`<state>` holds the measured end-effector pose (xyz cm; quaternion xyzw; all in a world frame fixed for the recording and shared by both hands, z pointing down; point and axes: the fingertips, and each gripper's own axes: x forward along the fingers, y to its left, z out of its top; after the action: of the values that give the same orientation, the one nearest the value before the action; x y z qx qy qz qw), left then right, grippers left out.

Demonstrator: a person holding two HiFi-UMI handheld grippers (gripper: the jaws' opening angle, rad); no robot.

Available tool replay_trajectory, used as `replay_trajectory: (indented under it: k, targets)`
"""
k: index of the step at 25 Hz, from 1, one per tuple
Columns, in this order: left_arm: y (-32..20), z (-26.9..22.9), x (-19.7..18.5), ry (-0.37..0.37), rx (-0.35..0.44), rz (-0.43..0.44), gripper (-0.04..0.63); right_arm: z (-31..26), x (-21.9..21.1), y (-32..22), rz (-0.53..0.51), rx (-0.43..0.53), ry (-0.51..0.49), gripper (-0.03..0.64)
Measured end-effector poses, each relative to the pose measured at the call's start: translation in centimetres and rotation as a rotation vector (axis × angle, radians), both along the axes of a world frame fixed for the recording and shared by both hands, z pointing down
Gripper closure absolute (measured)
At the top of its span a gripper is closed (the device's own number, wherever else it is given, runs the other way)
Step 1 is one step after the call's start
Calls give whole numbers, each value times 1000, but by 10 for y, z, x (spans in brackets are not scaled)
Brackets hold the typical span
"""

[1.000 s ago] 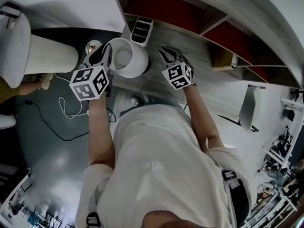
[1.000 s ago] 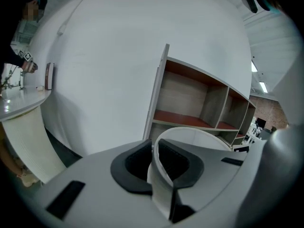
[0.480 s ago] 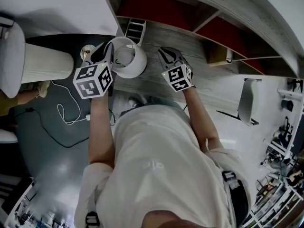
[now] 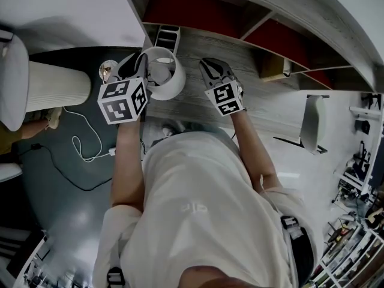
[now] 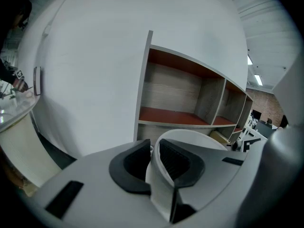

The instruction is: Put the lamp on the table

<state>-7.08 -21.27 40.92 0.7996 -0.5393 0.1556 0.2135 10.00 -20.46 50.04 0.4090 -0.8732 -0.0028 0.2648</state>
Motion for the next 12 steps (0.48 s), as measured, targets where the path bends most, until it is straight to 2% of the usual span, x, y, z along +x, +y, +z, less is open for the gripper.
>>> replay_trajectory:
  k: [12]
  targets:
    - [9,0,10,17,8,28,497,-15,-1,-1,18,6,-49,569]
